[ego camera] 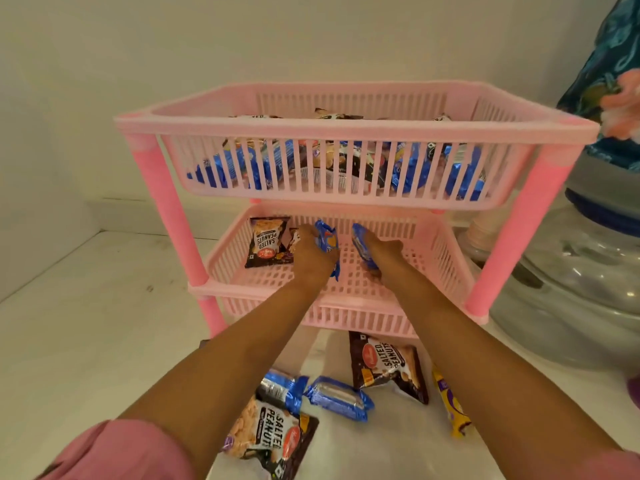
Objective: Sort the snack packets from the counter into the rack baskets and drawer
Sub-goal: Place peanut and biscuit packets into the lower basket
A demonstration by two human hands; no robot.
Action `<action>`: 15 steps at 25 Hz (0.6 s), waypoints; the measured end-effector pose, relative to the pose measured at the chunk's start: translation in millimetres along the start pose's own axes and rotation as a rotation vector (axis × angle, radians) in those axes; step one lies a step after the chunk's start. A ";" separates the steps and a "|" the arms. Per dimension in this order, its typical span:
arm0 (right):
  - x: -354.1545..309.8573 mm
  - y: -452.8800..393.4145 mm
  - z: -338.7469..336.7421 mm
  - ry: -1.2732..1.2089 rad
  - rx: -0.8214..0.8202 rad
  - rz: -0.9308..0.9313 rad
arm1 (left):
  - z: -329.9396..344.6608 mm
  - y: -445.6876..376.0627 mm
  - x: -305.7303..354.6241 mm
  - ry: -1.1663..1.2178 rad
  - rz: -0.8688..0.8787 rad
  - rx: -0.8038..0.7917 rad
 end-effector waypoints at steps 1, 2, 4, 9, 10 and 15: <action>-0.8 -7.9 3.0 0.041 0.026 0.000 | 7.9 -10.7 -5.6 -0.052 -0.019 -0.015; -1.0 -14.0 5.6 0.090 0.040 -0.011 | 13.7 -18.0 -9.5 -0.116 -0.034 -0.040; 2.6 -23.9 5.3 0.240 0.063 -0.032 | 24.5 -26.3 -17.6 -0.266 -0.089 -0.116; 3.0 -30.4 3.3 0.574 0.027 -0.075 | 45.9 -34.6 -40.5 -0.650 -0.179 -0.368; -1.7 -27.6 7.8 0.628 0.003 -0.116 | 46.0 -35.5 -36.2 -0.621 -0.161 -0.370; -0.7 -7.8 31.9 0.783 -0.262 -0.275 | 49.1 -31.0 -29.5 -0.567 -0.097 -0.359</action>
Point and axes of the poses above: each hand's wrist, its own y-axis away from the middle knuckle, its own z-axis out of the palm, x = y × z, the point moved 8 cm from there along -y, towards the middle knuckle, and after that the axes turned 1 degree about -y, right-handed, at the moved point
